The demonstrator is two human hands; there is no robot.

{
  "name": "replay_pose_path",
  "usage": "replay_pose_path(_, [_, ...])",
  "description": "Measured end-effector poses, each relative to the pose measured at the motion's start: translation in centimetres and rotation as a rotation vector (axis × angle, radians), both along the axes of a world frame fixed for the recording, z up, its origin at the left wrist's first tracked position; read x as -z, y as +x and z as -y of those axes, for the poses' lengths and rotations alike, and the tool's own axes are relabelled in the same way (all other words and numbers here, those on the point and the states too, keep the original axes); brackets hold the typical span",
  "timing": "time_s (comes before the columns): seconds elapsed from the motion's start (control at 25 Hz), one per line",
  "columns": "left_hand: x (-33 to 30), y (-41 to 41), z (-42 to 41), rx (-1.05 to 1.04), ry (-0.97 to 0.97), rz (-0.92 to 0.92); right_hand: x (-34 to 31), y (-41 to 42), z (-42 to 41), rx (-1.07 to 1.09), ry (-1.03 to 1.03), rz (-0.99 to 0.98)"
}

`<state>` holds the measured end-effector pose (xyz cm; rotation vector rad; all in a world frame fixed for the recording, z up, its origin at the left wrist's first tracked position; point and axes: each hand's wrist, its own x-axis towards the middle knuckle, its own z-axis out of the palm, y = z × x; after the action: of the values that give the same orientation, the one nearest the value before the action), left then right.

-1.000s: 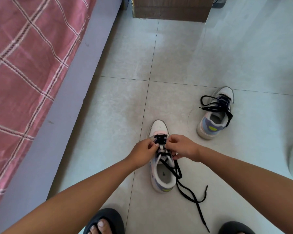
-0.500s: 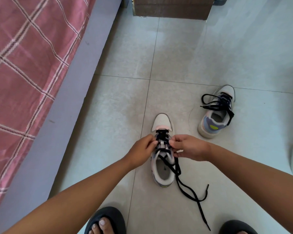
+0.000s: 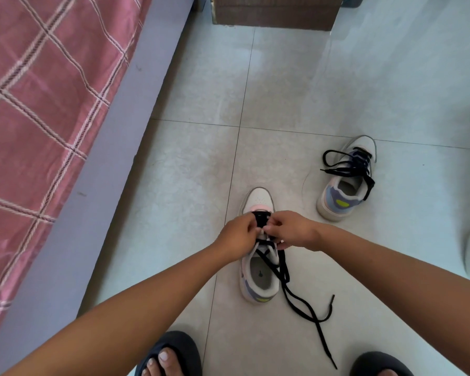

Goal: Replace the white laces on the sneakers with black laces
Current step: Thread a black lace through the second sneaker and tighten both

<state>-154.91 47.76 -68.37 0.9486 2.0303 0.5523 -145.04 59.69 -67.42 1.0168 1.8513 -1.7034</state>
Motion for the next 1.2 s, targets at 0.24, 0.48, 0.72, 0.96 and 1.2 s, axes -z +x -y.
replay_pose_path(0.24, [2.1,0.7,2.8,-0.352,0.131,0.285,1.9,2.8,0.2,0.296,-0.326,-0.057])
replay_pose_path(0.48, [0.5,-0.8,-1.0,0.092,-0.116,0.012,0.4,-0.3,-0.4,-0.205,0.18,0.058])
replay_pose_path(0.72, [1.0,-1.4,1.0,-0.204,0.06,0.516,1.3,2.0,-0.6,0.258,-0.3,-0.077])
replay_pose_path(0.96, [1.5,-1.1,0.2,-0.128,-0.081,0.263,1.5,1.2,-0.1,0.076,0.003,0.046])
replay_pose_path(1.2, [1.2,-1.3,0.8,-0.318,0.009,0.661,1.7,1.6,-0.4,0.241,-0.255,-0.06])
